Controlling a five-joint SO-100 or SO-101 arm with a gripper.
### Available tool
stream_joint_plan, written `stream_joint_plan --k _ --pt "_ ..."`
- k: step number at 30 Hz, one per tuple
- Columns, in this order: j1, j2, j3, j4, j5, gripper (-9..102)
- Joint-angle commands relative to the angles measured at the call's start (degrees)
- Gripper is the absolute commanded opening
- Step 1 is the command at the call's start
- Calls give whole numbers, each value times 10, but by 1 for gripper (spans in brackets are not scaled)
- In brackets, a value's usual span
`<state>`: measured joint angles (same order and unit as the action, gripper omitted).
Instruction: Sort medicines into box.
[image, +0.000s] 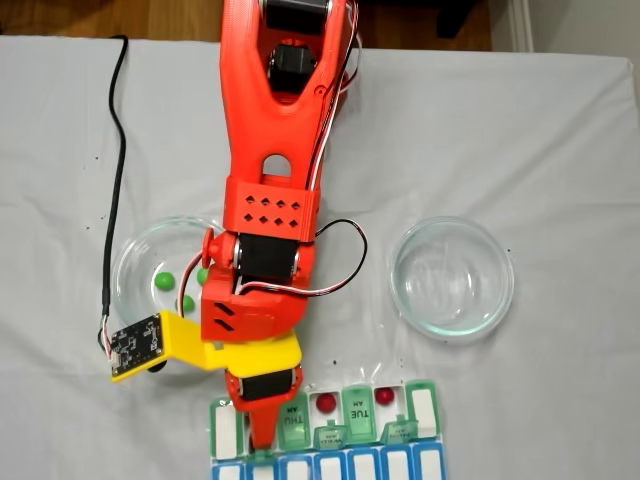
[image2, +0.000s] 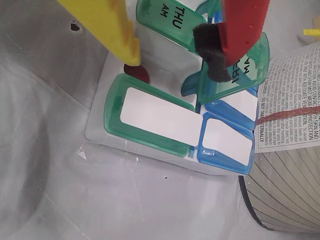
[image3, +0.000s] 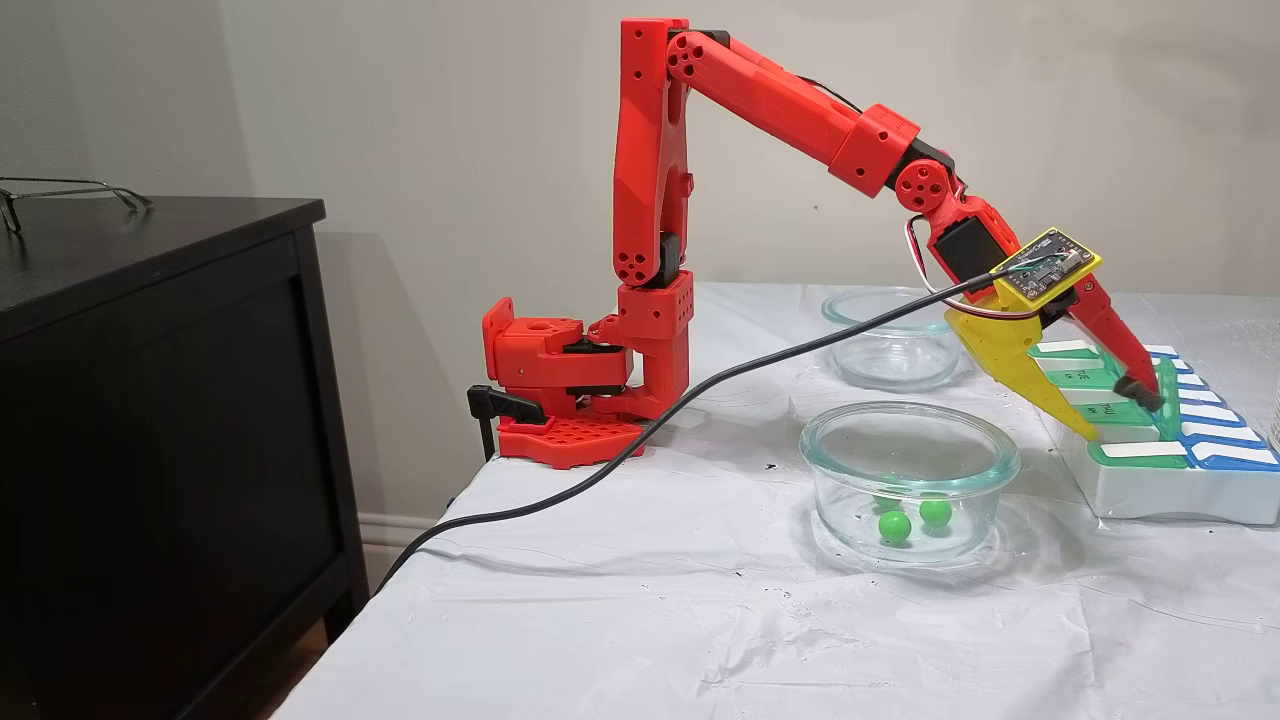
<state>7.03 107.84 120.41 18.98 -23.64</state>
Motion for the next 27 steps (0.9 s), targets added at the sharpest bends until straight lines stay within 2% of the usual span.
stream_joint_plan --k 1,5,7,8,11,13,19,21,24,27 --pt "-8 47 -25 -12 -7 23" --pt "-3 111 -4 17 -28 13" --pt "8 134 -31 69 -39 1" --pt "17 138 -59 113 -39 0" --pt "40 142 -153 262 -76 0" --pt "49 147 -188 332 -120 0" --pt "55 124 -266 573 -399 0" --pt "56 108 -284 616 -433 0" --pt "69 105 -282 625 -454 2" --pt "93 91 -269 615 -475 18"
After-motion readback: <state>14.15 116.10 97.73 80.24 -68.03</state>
